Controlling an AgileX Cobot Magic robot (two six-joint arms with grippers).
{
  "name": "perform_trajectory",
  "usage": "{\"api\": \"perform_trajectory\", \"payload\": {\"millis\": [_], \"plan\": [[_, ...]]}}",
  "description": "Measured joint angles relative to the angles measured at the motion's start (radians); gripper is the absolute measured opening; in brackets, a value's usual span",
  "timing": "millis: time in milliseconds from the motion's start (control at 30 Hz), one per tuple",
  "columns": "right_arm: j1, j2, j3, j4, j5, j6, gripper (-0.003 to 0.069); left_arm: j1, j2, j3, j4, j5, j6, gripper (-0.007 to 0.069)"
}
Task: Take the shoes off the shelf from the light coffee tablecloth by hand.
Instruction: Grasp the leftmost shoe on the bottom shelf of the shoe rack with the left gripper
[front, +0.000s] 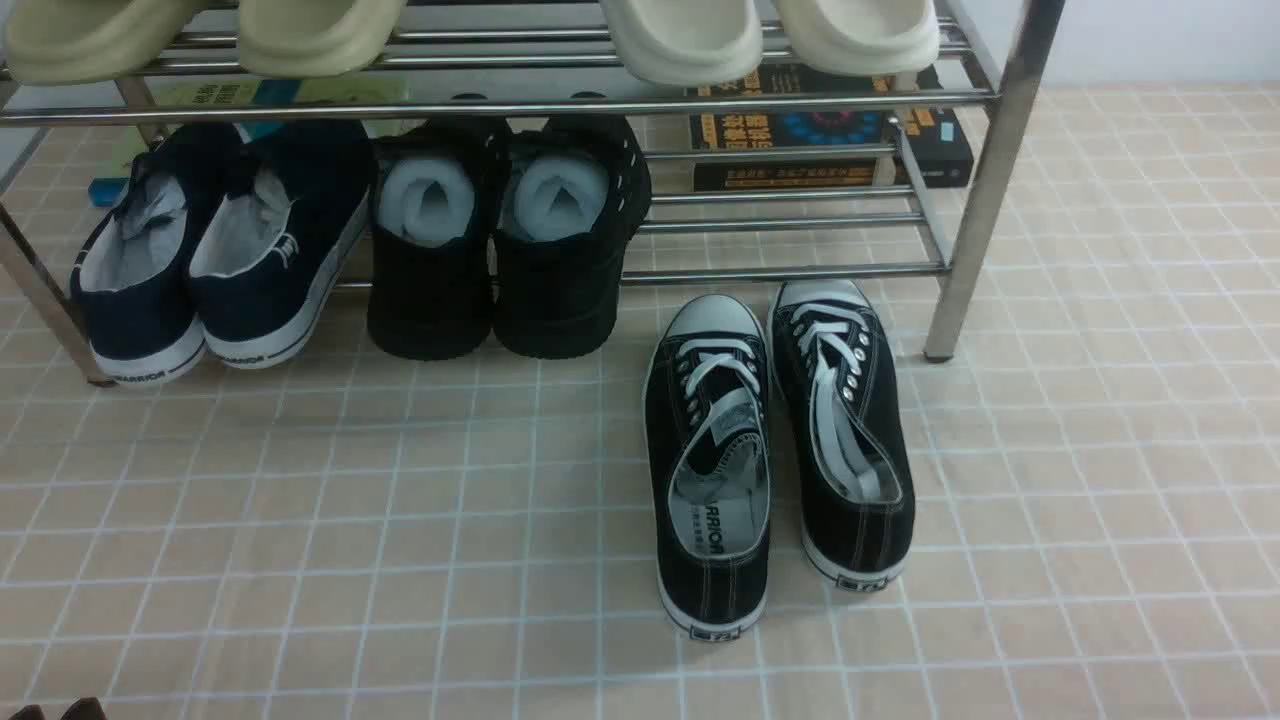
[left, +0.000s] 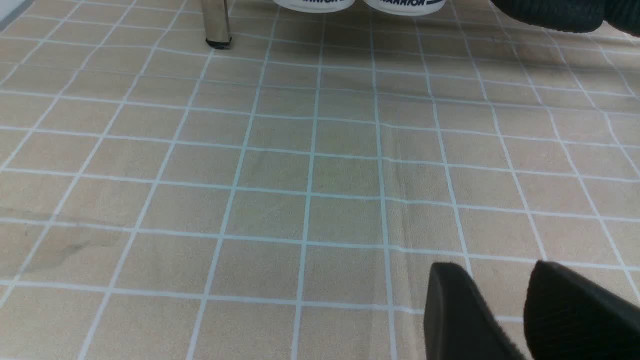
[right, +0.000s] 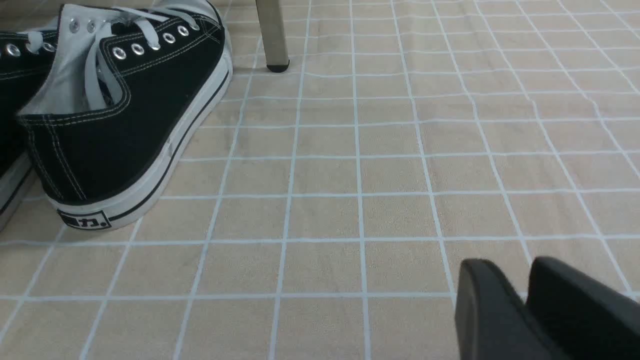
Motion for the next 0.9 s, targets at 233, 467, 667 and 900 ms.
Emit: {"api": "perform_trajectory", "payload": {"millis": [233,467,667,900], "plan": [[0.0,0.0,0.0,0.0,0.0,0.0,0.0156,0.0,0.0,0.0,0.0,0.0,0.0,0.024],[0.0,0.0,0.0,0.0,0.0,0.0,0.0166,0.0,0.0,0.0,0.0,0.0,0.0,0.024],[0.0,0.0,0.0,0.0,0.0,0.0,0.0171,0.0,0.0,0.0,0.0,0.0,0.0,0.024],[0.0,0.0,0.0,0.0,0.0,0.0,0.0178,0.0,0.0,0.0,0.0,0.0,0.0,0.024]]}}
